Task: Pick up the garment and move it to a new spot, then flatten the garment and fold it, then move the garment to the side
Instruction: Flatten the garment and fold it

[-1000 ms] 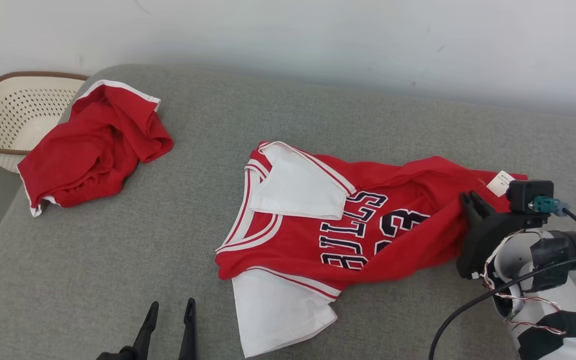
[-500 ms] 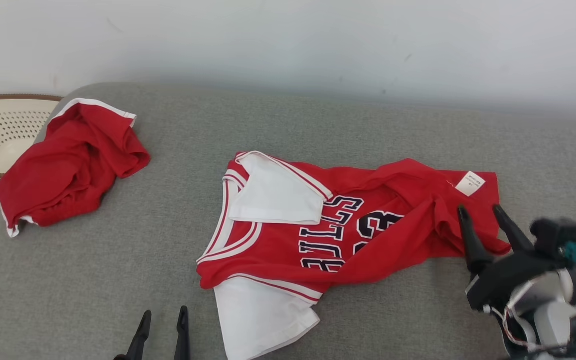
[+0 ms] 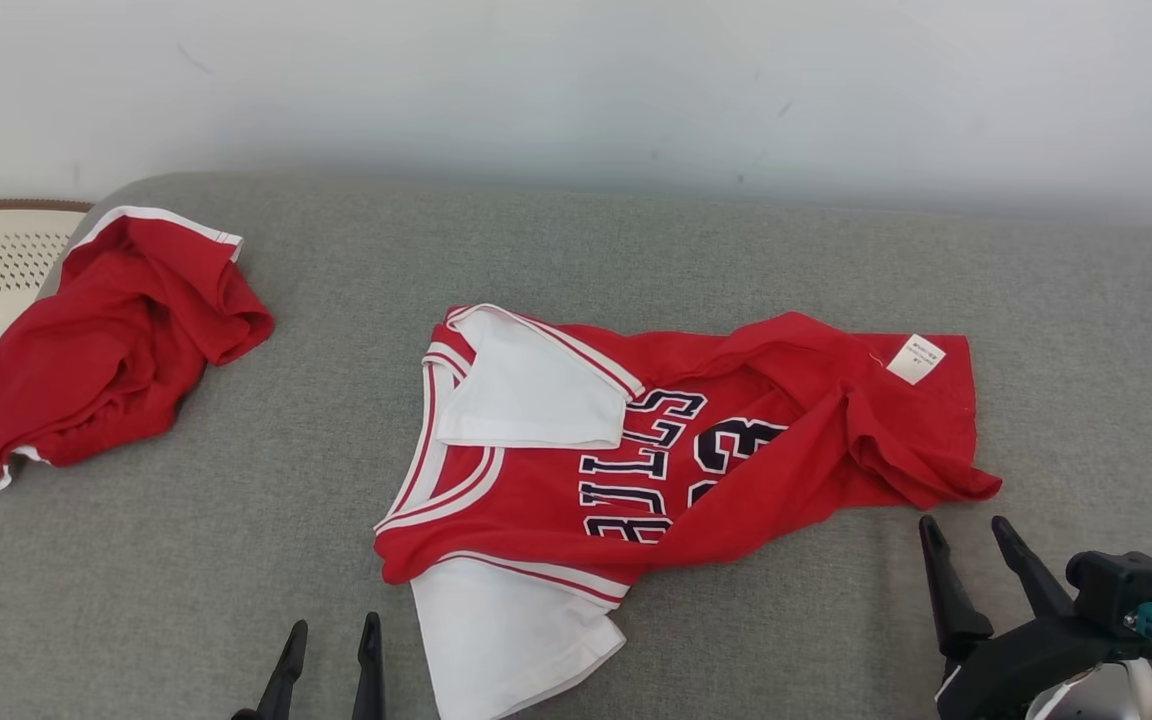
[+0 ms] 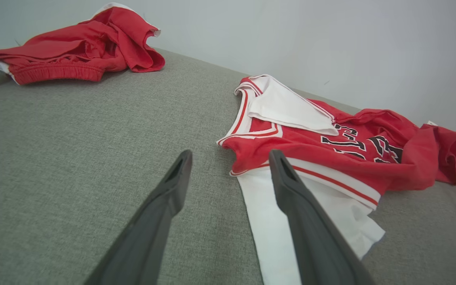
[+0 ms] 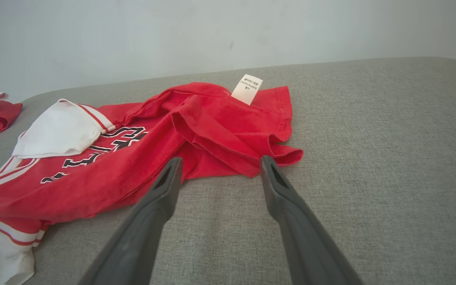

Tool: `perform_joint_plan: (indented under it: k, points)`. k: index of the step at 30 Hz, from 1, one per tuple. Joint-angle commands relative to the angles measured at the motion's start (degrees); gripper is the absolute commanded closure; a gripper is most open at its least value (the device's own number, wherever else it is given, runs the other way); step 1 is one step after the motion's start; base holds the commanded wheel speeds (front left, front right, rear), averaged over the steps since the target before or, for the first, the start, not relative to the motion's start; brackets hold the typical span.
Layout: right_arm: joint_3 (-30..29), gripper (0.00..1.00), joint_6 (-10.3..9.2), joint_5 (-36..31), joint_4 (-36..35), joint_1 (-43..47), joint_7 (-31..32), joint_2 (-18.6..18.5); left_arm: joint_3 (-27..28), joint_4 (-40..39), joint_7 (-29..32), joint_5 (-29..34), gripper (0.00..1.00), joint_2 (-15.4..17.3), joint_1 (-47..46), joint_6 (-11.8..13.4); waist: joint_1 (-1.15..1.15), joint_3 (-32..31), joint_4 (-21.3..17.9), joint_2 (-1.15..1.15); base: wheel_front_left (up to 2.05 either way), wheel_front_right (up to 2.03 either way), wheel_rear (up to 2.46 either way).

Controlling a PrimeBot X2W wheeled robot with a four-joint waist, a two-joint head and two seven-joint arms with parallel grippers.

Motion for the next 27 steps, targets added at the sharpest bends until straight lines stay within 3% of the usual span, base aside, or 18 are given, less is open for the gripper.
perform_joint_plan:
  k: [1, 15, 27]
  points:
    - [0.0, 0.0, 0.03, -0.1, 0.4, 0.2, -0.2, 0.4, -0.1, 0.4, -0.2, 0.3, 0.0, 0.0, -0.3, 0.0, 0.0, 0.1, 0.4, 0.0, 0.0, 0.0, 0.0]
    - [1.2, 0.0, 0.03, -1.5, 13.3, -8.7, -4.8, 3.3, -0.3, 0.8, -0.2, 0.9, 0.0, 0.0, -0.4, -0.4, 0.0, 0.4, 3.6, 0.0, 0.0, 0.0, 0.0]
    - [0.5, 0.0, 0.03, -5.1, 27.1, -19.0, -9.1, 2.1, -0.7, 0.6, -0.2, 0.7, 0.0, 0.0, -1.1, -0.2, 0.0, 2.6, 5.9, 0.0, 0.0, 0.0, 0.0]
